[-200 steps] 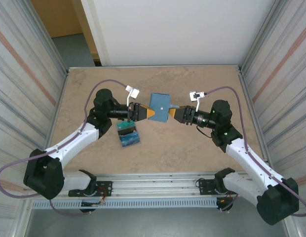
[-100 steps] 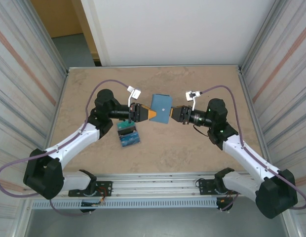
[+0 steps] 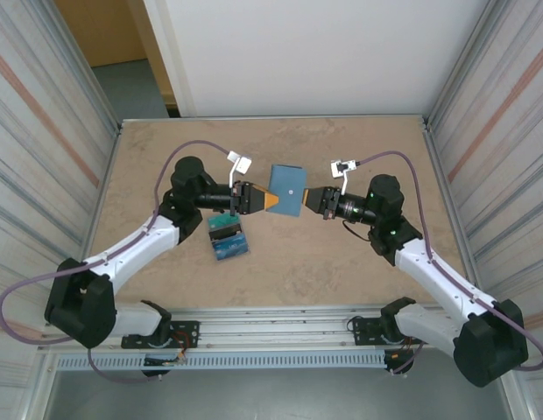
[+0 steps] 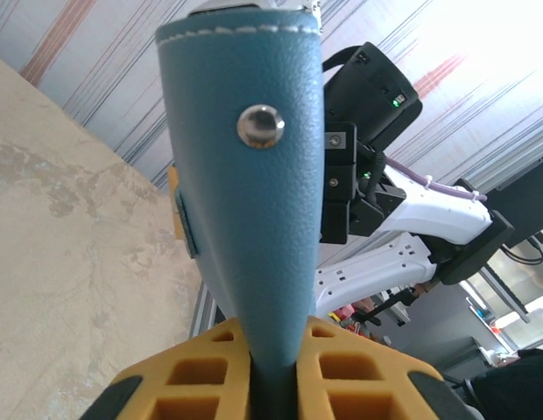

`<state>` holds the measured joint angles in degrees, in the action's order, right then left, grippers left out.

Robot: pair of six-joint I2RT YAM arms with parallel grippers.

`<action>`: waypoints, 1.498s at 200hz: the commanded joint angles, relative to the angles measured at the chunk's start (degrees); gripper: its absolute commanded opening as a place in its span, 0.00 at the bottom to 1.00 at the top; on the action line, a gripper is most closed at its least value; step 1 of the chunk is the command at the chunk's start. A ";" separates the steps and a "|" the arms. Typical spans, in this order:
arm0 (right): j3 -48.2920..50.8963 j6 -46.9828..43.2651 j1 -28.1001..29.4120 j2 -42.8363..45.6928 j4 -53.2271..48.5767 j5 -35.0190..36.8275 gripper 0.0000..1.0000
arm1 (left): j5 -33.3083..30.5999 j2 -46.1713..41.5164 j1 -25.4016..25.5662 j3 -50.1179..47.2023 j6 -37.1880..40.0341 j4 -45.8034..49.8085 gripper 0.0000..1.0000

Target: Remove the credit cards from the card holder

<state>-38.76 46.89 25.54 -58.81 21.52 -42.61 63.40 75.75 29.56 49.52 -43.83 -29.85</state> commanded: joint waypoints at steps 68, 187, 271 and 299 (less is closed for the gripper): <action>-4.30 -7.62 1.45 8.81 -18.96 11.99 0.00 | -4.80 7.51 3.05 2.54 -3.77 -3.71 0.68; -16.80 -15.53 8.94 5.56 -44.18 32.85 0.00 | -10.68 11.32 7.15 7.60 2.98 5.56 0.98; -22.00 -16.11 11.65 2.49 -51.93 42.20 0.00 | -12.46 14.43 7.52 8.32 3.79 7.33 0.96; -22.84 -16.31 12.34 2.38 -53.02 43.94 0.00 | -11.72 16.35 7.65 9.64 3.39 7.32 0.84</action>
<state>-58.89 32.25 37.19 -56.55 -30.20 -2.28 51.44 90.89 36.51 56.75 -41.56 -22.81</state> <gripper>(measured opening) 0.088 0.878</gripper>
